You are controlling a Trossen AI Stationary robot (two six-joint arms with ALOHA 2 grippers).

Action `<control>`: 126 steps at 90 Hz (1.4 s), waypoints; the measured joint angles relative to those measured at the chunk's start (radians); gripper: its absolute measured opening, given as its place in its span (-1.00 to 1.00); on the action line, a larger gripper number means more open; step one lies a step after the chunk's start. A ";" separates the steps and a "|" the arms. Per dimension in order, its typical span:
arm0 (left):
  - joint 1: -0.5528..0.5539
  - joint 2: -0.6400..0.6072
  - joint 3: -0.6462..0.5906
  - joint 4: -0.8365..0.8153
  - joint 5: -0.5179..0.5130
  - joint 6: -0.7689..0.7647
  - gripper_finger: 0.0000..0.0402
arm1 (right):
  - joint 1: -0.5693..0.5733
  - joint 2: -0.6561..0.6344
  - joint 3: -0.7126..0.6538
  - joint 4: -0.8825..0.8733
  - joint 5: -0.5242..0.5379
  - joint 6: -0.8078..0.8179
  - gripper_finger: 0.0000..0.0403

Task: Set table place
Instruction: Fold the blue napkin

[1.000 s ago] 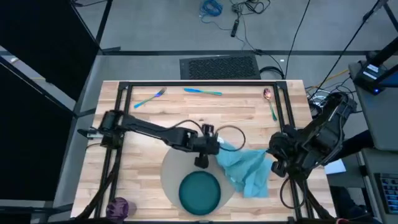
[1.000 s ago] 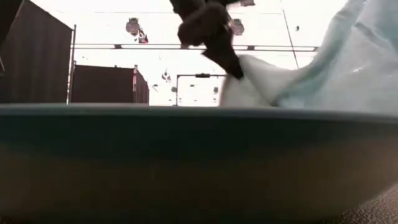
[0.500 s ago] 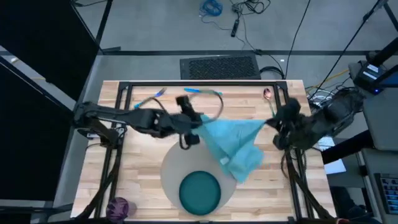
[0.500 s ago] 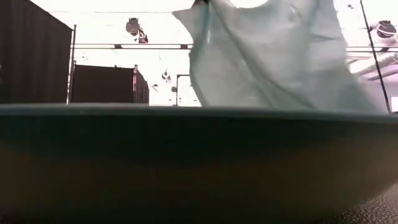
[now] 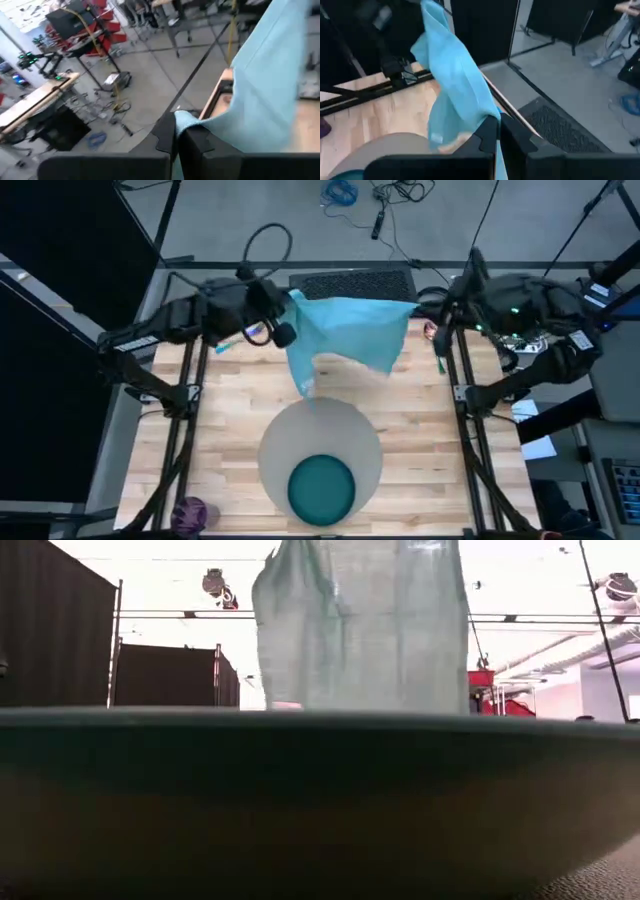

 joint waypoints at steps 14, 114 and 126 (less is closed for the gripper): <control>-0.057 0.004 0.004 -0.167 0.108 -0.087 -1.00 | 0.017 0.048 -0.054 -0.106 -0.033 0.058 -1.00; -0.527 0.156 -0.133 -0.428 0.099 -0.553 -1.00 | 0.594 0.039 -0.342 -0.283 0.085 0.719 -1.00; -0.490 0.155 -0.133 -0.451 -0.044 -0.500 -1.00 | 0.544 0.012 -0.342 -0.280 0.159 0.655 -1.00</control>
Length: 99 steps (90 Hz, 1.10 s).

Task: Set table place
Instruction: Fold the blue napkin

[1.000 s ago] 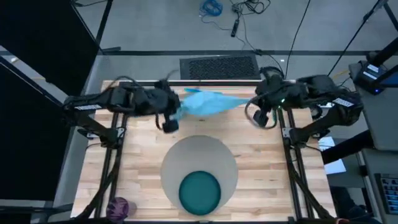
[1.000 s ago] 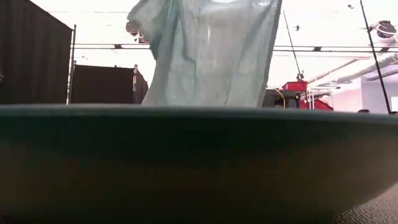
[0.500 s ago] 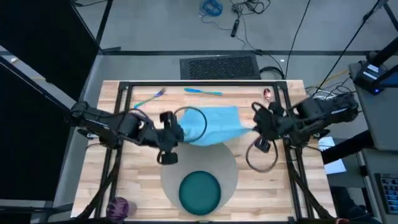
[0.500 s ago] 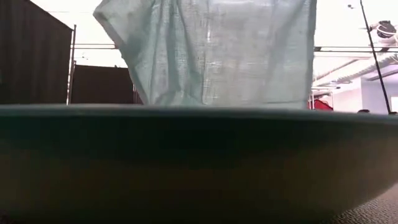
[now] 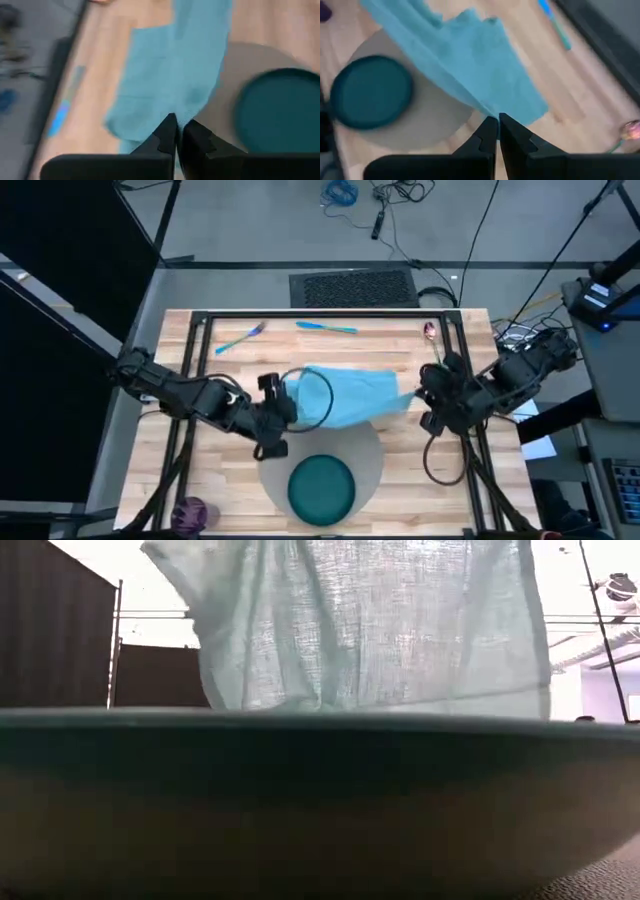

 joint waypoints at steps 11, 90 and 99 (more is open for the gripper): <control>0.082 0.000 0.000 -0.017 -0.060 0.083 -1.00 | -0.120 -0.038 0.000 0.000 0.033 -0.116 -1.00; 0.062 0.052 0.232 -0.113 0.005 0.139 -1.00 | -0.295 -0.044 0.106 0.018 -0.115 -0.339 -1.00; -0.061 0.058 0.232 -0.113 -0.008 0.060 -1.00 | -0.143 -0.044 0.068 0.017 -0.109 -0.210 -1.00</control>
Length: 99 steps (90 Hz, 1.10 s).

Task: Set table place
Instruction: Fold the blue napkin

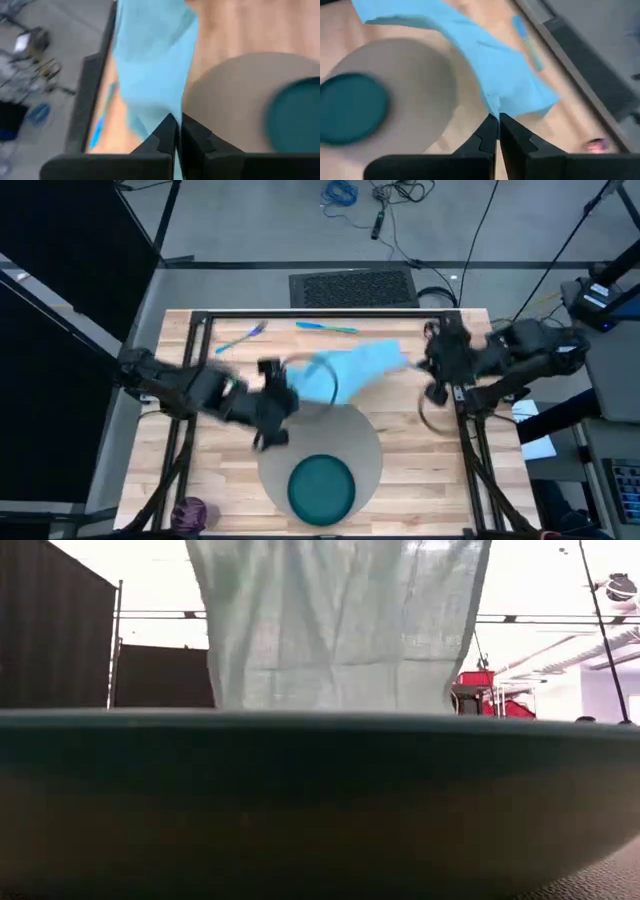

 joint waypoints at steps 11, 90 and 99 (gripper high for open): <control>-0.119 0.000 0.000 0.000 -0.056 -0.094 -1.00 | 0.188 0.006 -0.013 0.000 0.053 0.154 -1.00; 0.652 -0.044 0.055 0.088 0.100 0.426 -1.00 | -0.987 0.102 0.096 0.477 -0.543 -0.723 -1.00; 0.739 -0.044 0.086 0.107 0.098 0.474 -1.00 | -1.067 0.210 0.183 0.493 -0.595 -0.765 -1.00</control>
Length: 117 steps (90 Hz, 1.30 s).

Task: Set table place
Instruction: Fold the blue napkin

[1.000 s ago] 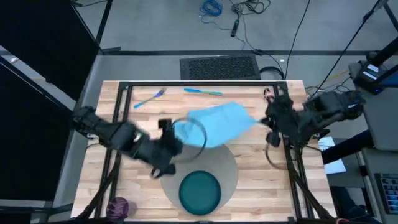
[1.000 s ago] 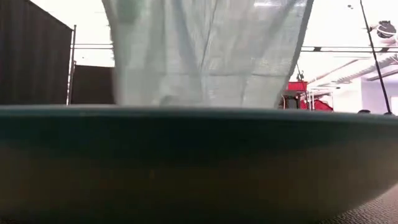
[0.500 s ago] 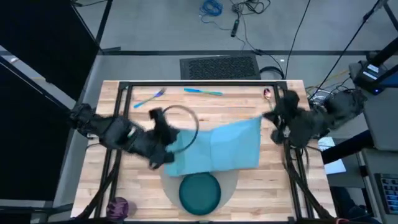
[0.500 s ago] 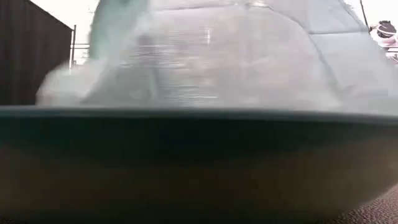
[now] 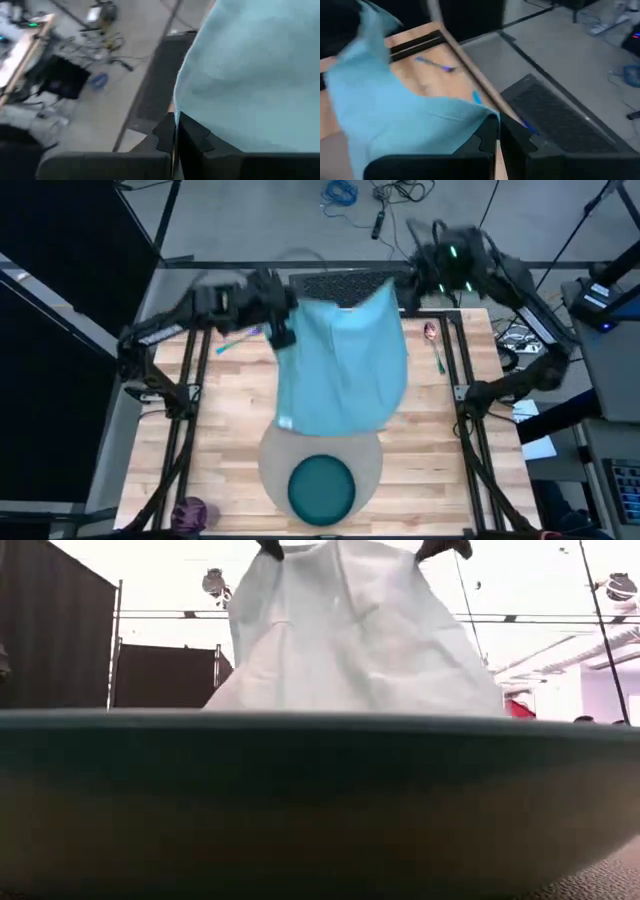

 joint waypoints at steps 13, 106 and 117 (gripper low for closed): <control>0.027 -0.001 0.076 -0.035 0.002 0.021 -1.00 | 0.004 0.116 0.167 -0.065 -0.019 -0.027 -1.00; -0.614 0.001 -0.282 -0.110 0.013 -0.546 -1.00 | 0.581 -0.228 -0.362 -0.376 0.157 0.445 -1.00; -0.684 0.007 -0.309 -0.084 0.029 -0.605 -1.00 | 0.684 -0.341 -0.475 -0.358 0.189 0.567 -1.00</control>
